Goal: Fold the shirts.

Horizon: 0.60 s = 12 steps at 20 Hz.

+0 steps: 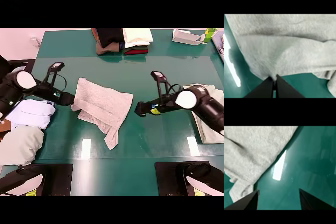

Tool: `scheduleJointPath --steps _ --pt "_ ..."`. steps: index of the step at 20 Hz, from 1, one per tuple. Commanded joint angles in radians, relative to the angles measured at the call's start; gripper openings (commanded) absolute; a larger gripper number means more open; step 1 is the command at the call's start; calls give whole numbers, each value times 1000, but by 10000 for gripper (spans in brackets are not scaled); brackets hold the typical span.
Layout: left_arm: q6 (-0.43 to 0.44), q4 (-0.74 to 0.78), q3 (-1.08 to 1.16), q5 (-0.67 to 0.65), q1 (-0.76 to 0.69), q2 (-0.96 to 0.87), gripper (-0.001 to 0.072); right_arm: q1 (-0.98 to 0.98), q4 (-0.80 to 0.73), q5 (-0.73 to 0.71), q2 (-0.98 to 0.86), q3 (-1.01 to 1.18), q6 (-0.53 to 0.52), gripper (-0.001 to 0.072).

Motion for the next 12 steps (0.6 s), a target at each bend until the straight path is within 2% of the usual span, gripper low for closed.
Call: scheduleJointPath --steps 1,6,8,10,11,12 --pt "14 12 36 -31 0 18 27 0 71 -27 -109 0 -11 592" --pt "14 13 35 -32 0 18 27 0 204 -230 -289 0 -43 589" --pt "14 13 35 -32 0 18 27 1 242 -272 -349 2 -49 551" --pt "14 13 35 -32 0 18 27 2 265 -274 -407 29 -79 550" --pt "14 13 35 -32 0 18 27 6 270 -270 -432 57 -102 513" --pt "14 13 35 -32 -1 18 27 18 266 -264 -452 90 -119 358"
